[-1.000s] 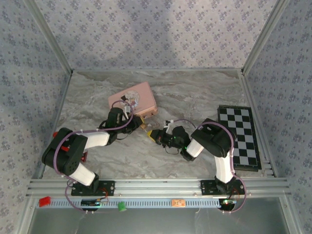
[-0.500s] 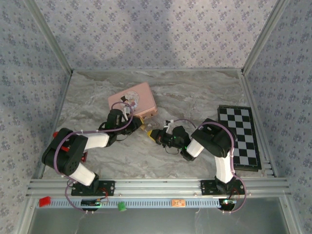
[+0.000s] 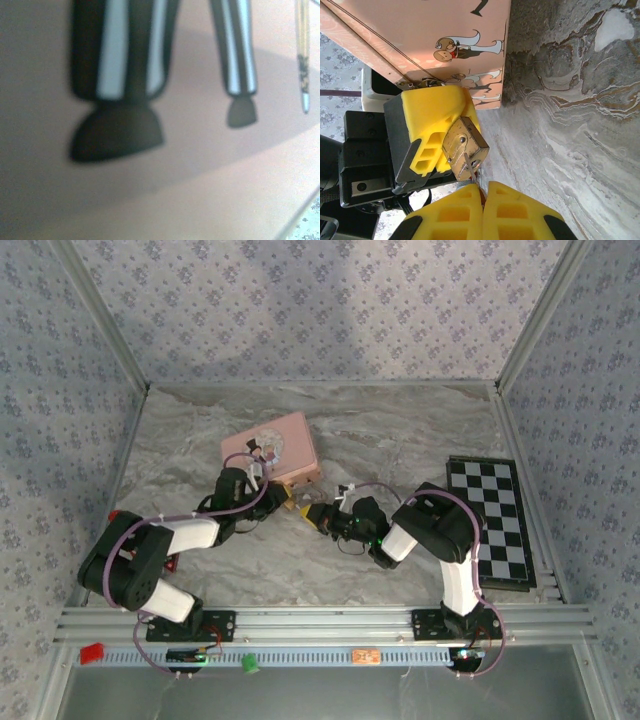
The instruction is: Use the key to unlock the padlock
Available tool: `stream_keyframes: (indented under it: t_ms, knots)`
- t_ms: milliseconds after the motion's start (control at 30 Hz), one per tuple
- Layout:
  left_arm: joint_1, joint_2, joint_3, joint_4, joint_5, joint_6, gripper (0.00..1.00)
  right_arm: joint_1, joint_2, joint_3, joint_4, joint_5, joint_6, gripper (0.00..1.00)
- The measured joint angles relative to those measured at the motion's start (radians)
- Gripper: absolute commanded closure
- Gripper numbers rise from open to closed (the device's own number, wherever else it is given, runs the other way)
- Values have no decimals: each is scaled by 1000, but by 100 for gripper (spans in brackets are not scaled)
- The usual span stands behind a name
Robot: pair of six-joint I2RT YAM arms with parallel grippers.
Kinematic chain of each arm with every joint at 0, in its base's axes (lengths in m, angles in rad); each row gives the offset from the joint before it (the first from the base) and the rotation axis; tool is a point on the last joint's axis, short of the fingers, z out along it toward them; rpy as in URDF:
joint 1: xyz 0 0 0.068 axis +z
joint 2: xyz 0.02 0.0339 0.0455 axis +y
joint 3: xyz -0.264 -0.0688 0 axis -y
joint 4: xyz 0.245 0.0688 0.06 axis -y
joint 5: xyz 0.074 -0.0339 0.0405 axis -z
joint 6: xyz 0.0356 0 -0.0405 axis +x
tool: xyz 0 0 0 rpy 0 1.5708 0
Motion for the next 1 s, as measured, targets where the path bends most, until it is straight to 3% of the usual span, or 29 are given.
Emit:
stream_keyframes:
  t_ms: [1000]
  knots:
    - [10, 0, -2, 14, 9, -15, 93, 19, 6, 3, 16, 15, 0, 100]
